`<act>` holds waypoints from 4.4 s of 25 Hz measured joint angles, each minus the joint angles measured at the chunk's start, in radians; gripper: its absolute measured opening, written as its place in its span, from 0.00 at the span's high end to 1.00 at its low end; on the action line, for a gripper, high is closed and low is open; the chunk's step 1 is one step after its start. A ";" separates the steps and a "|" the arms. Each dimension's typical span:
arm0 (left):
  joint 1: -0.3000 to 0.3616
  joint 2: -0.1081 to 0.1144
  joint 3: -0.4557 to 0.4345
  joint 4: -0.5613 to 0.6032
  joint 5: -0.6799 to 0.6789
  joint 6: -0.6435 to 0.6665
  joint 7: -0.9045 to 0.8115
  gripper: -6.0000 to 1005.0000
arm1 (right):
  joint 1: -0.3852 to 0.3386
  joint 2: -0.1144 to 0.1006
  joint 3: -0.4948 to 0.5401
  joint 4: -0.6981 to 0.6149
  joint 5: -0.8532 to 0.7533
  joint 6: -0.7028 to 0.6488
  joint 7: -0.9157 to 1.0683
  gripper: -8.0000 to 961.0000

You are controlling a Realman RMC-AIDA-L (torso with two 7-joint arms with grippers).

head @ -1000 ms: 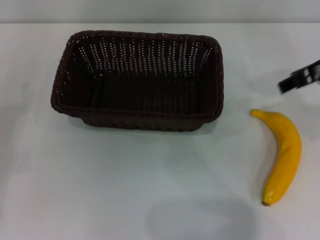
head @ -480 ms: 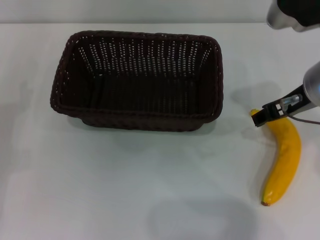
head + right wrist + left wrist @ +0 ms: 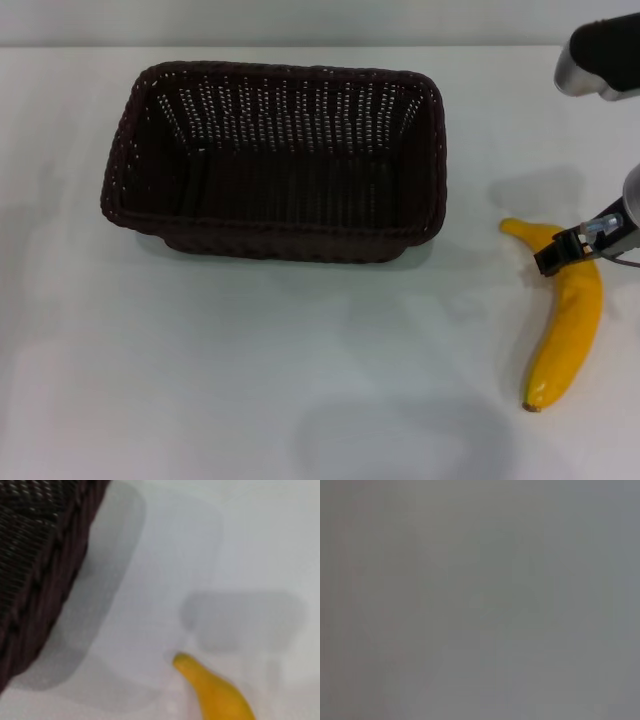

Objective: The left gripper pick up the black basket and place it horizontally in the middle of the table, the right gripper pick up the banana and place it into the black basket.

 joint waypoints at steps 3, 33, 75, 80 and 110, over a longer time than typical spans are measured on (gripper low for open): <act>-0.004 0.001 0.000 -0.003 -0.003 0.008 0.000 0.22 | 0.003 0.000 0.006 -0.032 0.002 -0.020 -0.007 0.32; -0.008 0.003 -0.001 -0.005 -0.006 0.020 -0.005 0.22 | -0.024 -0.007 0.149 -0.015 0.027 -0.054 -0.150 0.46; -0.018 -0.005 0.006 -0.020 -0.005 0.028 -0.009 0.22 | 0.180 0.006 -0.092 -0.273 0.787 -0.858 -1.311 0.31; -0.010 -0.007 0.000 -0.021 -0.006 0.025 -0.008 0.22 | 0.095 0.003 -0.066 -0.188 0.789 -0.879 -1.318 0.17; 0.059 -0.025 0.010 -0.254 -0.150 -0.129 0.209 0.22 | -0.214 0.004 0.643 -1.127 2.298 -0.488 -2.876 0.13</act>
